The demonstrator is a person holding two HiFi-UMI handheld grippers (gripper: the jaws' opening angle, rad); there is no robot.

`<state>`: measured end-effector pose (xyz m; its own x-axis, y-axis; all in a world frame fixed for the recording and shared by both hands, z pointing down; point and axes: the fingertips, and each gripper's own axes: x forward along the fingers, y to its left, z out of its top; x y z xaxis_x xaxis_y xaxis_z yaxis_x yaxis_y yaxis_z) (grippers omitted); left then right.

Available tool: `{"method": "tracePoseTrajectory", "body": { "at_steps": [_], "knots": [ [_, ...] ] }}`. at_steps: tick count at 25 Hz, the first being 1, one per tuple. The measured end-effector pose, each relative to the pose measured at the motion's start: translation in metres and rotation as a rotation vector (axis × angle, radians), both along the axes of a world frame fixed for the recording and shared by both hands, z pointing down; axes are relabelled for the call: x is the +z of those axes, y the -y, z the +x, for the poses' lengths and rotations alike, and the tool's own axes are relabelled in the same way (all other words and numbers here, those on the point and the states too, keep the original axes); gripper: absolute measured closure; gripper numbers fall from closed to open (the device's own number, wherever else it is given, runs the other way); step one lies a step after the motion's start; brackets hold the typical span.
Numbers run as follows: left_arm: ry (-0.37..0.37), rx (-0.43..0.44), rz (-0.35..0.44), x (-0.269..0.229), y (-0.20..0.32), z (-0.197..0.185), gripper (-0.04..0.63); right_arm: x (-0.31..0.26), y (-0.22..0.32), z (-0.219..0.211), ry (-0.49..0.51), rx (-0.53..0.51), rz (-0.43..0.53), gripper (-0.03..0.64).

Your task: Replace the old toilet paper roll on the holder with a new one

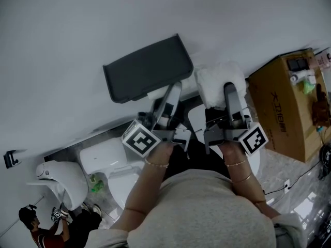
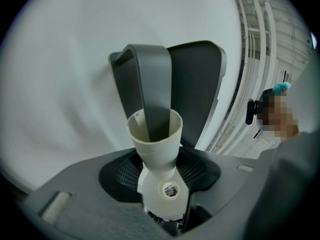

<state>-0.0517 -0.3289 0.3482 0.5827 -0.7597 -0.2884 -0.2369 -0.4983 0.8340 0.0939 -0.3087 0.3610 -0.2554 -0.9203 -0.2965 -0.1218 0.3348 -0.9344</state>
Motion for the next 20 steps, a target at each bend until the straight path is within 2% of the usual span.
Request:
{"method": "tracePoseTrajectory", "body": {
  "at_steps": [5, 12, 16, 20],
  "knots": [
    [-0.023, 0.043, -0.011, 0.004, 0.004, 0.010, 0.385, 0.004, 0.000, 0.002, 0.007, 0.013, -0.004, 0.195],
    [0.018, 0.080, 0.010, 0.001, 0.010, 0.018, 0.385, 0.003, 0.000, 0.008, 0.014, 0.050, 0.001, 0.195],
    [-0.009, 0.127, 0.013, -0.001, 0.011, 0.026, 0.385, 0.003, -0.002, 0.011, 0.016, 0.073, -0.002, 0.195],
    [0.008, 0.150, 0.022, -0.003, 0.014, 0.029, 0.385, 0.002, -0.004, 0.013, 0.014, 0.095, -0.002, 0.195]
  ]
}}
